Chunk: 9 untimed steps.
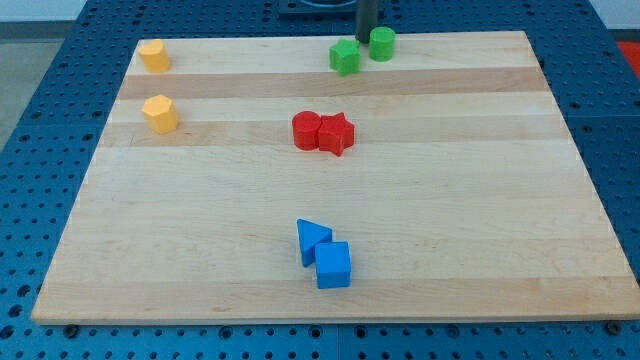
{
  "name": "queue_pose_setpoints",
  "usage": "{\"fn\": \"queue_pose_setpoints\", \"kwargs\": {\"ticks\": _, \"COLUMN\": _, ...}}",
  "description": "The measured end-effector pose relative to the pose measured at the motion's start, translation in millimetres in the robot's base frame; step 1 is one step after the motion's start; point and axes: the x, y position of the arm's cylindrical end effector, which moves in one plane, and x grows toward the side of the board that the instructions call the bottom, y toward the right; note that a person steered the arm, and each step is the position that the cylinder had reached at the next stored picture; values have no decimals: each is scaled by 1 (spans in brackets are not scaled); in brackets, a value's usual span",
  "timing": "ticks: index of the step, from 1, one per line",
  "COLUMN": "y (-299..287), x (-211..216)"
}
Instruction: Separate the green circle from the green star
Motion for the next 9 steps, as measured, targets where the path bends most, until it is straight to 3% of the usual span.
{"fn": "queue_pose_setpoints", "kwargs": {"ticks": 2, "y": 37, "x": 1}}
{"fn": "queue_pose_setpoints", "kwargs": {"ticks": 5, "y": 6, "x": 8}}
{"fn": "queue_pose_setpoints", "kwargs": {"ticks": 6, "y": 5, "x": 33}}
{"fn": "queue_pose_setpoints", "kwargs": {"ticks": 9, "y": 96, "x": 41}}
